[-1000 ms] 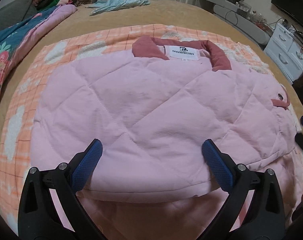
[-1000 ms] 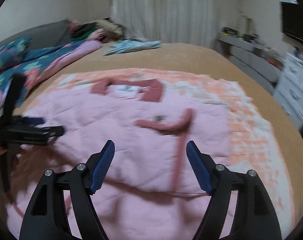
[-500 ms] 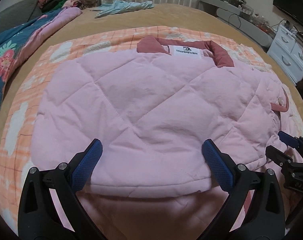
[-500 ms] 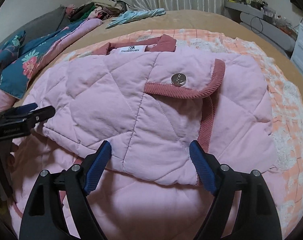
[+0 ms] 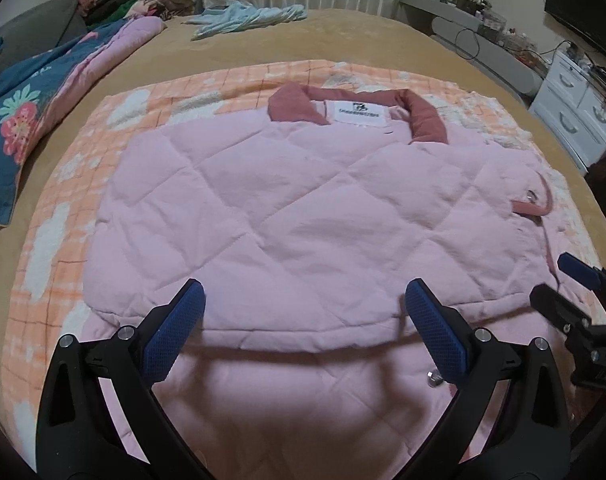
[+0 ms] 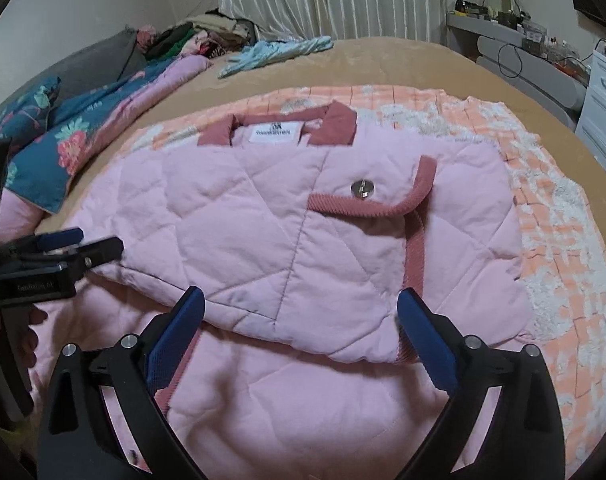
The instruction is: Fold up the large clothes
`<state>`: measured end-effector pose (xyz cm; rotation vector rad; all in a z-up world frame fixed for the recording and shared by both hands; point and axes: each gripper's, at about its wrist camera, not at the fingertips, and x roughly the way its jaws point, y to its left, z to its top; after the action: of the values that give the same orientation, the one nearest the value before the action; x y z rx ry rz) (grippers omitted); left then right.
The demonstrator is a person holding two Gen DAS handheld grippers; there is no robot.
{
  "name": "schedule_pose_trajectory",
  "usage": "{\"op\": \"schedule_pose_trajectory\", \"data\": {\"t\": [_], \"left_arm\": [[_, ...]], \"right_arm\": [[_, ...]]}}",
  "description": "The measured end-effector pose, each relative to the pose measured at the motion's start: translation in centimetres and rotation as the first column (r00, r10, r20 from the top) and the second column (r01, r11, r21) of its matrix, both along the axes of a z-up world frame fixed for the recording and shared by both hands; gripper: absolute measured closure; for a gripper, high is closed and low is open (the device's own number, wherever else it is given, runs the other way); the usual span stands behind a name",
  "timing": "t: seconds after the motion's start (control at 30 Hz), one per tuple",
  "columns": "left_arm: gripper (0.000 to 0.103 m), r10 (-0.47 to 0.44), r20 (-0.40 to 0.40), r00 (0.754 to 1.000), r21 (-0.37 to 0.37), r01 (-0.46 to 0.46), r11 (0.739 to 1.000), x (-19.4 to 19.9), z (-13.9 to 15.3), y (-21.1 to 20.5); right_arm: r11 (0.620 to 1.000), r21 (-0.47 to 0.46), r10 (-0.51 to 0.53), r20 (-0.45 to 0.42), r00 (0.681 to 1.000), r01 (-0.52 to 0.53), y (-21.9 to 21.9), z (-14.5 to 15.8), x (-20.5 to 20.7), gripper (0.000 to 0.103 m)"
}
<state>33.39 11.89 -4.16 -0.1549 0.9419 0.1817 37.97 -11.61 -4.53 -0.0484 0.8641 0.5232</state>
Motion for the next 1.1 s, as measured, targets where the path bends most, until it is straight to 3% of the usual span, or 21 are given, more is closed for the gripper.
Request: {"op": "schedule_pose_trajectory", "data": {"t": [0.33,0.53,1.1], "left_arm": [[0.008,-0.012,0.033,0.999,0.008,0.012,1.000,-1.3,2.8,-1.4],[0.008,-0.008,0.065,0.998,0.026,0.007,1.000,-2.2,4.3,-2.1],[0.008,-0.015,0.154,0.988,-0.011,0.017,1.000,-6.0,8.6,-2.9]], "right_arm": [[0.999,-0.022,-0.027,0.122,0.992,0.030,-1.4,3.9,-1.8,0.004],[0.998,0.027,-0.058,0.133,0.989,0.055,-3.4,5.6,-2.2,0.004],[0.995,0.070,-0.089,0.199,0.976,0.076,-5.7,10.0,-6.7,0.004]]}}
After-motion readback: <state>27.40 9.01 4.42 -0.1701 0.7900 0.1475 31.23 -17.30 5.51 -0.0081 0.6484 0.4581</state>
